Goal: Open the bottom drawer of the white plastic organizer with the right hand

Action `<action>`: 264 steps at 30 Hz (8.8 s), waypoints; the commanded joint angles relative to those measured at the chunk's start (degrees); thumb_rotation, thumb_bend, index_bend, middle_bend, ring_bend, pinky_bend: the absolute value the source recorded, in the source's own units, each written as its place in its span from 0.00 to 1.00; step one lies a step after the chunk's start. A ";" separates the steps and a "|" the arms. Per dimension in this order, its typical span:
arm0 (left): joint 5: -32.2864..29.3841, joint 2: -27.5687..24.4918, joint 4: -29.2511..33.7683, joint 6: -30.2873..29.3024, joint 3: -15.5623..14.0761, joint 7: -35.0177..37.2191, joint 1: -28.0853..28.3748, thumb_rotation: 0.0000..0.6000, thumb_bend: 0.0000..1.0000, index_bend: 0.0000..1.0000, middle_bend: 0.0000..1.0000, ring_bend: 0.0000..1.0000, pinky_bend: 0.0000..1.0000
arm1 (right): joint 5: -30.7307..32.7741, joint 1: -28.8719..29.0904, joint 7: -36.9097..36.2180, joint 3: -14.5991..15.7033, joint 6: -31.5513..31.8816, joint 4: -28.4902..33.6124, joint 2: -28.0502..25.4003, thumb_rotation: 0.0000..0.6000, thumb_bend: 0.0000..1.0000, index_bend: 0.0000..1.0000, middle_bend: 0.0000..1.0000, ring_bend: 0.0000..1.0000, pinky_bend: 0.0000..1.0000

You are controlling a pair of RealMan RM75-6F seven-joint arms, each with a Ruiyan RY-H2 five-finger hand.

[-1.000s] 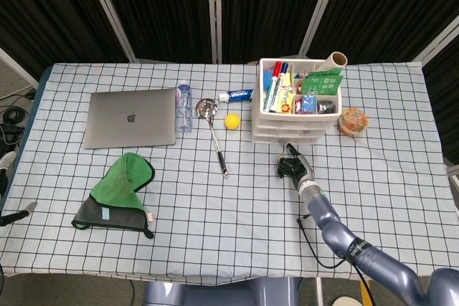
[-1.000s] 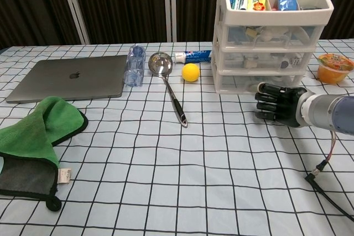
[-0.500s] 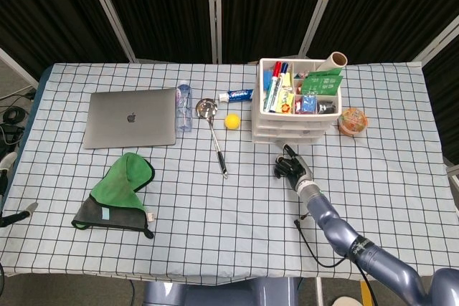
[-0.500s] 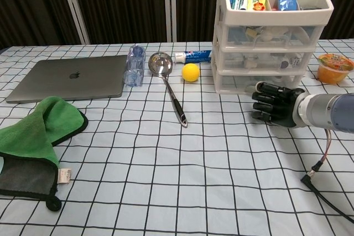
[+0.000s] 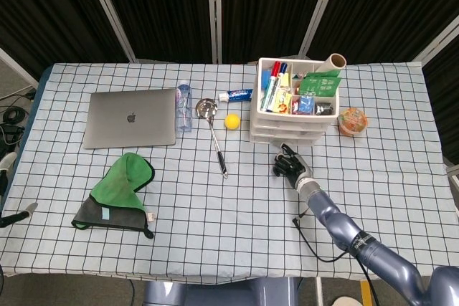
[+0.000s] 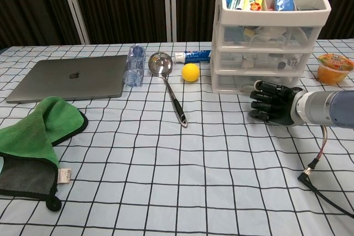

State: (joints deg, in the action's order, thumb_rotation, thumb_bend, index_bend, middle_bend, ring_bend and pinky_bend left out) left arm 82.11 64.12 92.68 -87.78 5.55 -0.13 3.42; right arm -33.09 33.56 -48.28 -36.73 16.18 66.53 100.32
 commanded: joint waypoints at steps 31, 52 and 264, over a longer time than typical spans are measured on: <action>2.41 0.04 1.29 -1.95 -0.98 -1.69 -0.68 1.00 0.00 0.00 0.00 0.00 0.00 | -7.77 -8.61 3.52 4.04 -3.49 14.59 -4.35 1.00 0.67 0.32 1.00 0.95 0.83; 2.68 -0.43 2.07 -2.60 -1.08 -2.02 -1.13 1.00 0.00 0.00 0.00 0.00 0.00 | -31.75 -8.64 59.49 15.19 40.03 19.59 -2.24 1.00 0.61 0.25 1.00 0.95 0.82; 1.13 -1.72 3.47 -0.85 -0.40 -0.97 -0.51 1.00 0.00 0.00 0.00 0.00 0.00 | -20.45 16.68 79.31 29.80 28.21 14.47 -12.49 1.00 0.00 0.48 1.00 1.00 0.83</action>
State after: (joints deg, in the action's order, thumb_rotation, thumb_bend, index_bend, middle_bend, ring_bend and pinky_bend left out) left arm 83.24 62.39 96.15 -88.63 5.15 -1.10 2.91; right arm -53.63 50.16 31.12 -7.05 44.50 81.17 87.71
